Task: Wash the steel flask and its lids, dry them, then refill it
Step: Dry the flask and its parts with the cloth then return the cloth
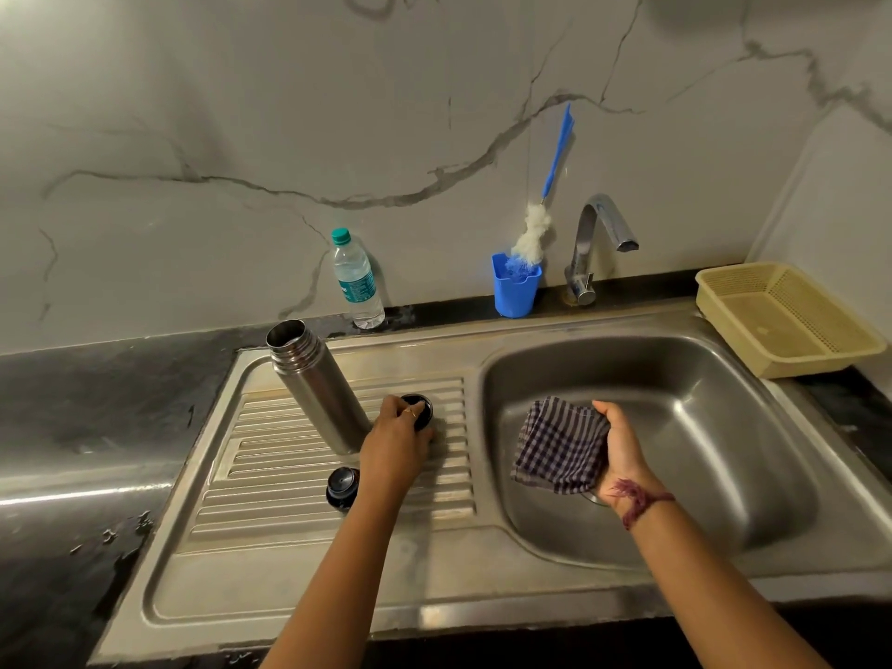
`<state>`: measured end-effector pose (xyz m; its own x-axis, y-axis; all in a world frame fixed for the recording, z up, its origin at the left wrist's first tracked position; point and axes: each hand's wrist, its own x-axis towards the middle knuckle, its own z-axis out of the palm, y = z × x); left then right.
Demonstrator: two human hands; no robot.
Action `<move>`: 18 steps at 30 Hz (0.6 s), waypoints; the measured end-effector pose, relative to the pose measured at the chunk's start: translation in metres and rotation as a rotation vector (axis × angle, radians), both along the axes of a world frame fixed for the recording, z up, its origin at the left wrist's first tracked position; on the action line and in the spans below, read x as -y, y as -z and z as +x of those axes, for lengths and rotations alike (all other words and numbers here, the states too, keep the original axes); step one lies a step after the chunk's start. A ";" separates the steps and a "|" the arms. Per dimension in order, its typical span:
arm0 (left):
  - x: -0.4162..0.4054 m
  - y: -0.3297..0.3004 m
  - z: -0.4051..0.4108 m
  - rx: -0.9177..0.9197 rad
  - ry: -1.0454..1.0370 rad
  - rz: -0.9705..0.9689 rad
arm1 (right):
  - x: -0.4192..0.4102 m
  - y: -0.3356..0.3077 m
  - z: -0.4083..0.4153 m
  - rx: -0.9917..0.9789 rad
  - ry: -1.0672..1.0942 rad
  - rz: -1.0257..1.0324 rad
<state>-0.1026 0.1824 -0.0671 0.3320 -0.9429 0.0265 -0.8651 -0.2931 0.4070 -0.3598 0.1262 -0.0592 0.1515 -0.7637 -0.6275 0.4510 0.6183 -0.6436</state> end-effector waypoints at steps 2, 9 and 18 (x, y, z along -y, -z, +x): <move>0.000 -0.009 -0.011 -0.040 0.028 -0.092 | -0.002 -0.002 0.000 0.012 -0.004 -0.007; 0.013 -0.025 -0.061 -0.453 0.039 -0.191 | -0.003 -0.010 -0.001 0.075 0.001 -0.030; 0.004 -0.025 -0.115 -1.874 -0.039 0.316 | -0.005 -0.029 -0.008 0.047 -0.052 -0.135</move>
